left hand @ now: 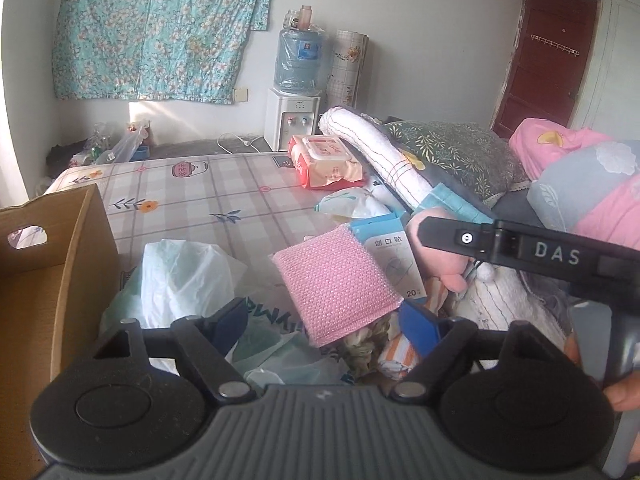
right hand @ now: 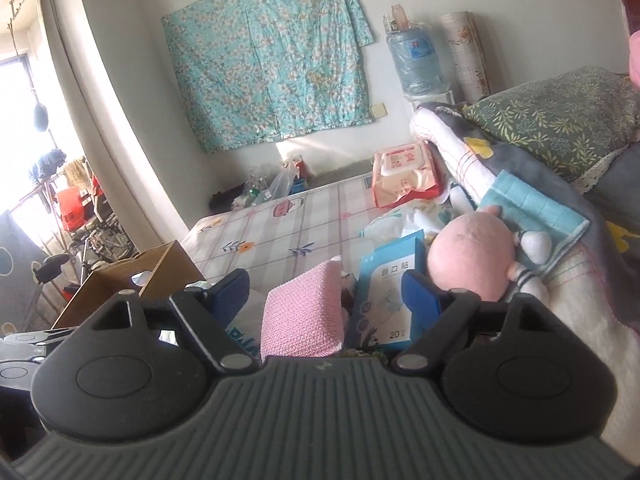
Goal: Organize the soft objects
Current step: 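Reach the right tool to the pink sponge and close on it, then carry the pink sponge with the right tool into the cardboard box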
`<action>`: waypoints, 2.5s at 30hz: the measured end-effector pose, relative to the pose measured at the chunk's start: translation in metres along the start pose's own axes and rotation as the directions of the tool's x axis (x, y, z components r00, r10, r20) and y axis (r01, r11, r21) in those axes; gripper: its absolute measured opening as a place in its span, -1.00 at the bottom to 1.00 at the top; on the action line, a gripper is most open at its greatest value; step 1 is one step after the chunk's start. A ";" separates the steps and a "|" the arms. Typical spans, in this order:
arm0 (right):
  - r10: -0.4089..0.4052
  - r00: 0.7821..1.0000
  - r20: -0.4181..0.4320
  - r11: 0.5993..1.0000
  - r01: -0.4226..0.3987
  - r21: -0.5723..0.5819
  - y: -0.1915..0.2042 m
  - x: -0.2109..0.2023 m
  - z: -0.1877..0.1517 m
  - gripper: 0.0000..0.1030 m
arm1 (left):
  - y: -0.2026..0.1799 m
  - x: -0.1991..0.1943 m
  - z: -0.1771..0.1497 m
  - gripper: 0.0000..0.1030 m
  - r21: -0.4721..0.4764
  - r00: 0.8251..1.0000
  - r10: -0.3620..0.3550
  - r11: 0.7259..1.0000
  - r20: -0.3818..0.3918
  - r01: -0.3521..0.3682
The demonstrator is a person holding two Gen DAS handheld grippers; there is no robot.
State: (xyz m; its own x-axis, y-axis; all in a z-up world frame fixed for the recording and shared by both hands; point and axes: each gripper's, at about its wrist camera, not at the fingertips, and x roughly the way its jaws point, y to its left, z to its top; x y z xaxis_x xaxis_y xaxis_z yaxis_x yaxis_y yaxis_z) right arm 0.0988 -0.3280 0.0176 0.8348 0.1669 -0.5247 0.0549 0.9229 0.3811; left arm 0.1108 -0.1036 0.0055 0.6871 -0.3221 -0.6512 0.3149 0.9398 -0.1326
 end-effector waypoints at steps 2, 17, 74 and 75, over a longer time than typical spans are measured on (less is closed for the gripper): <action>0.030 0.999 -0.039 0.999 -0.030 0.012 -0.005 0.020 0.003 0.20 | -0.002 0.014 0.004 0.39 -0.004 0.999 -0.006 1.000 -0.031 0.006; 0.114 0.969 -0.220 0.990 -0.092 0.106 -0.042 0.093 0.000 -0.34 | 0.010 0.087 0.020 0.38 -0.137 0.974 -0.040 0.991 -0.223 0.009; 0.302 0.770 -0.563 0.939 -0.341 0.038 0.297 0.169 0.015 -0.19 | 0.277 -0.047 0.030 0.29 -0.295 0.974 0.138 0.937 -0.180 -0.187; 0.294 0.768 -0.569 0.943 -0.332 0.039 0.296 0.180 0.014 -0.18 | 0.283 -0.036 0.031 0.30 -0.297 0.969 0.144 0.934 -0.200 -0.200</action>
State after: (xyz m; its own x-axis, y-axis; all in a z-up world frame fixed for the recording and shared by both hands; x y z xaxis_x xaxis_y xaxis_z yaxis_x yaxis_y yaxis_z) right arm 0.2733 -0.0292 0.0466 0.3454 0.5969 -0.7241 -0.2033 0.8009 0.5632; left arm 0.1954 0.1701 0.0147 0.5806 -0.1538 -0.7995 -0.0377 0.9759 -0.2151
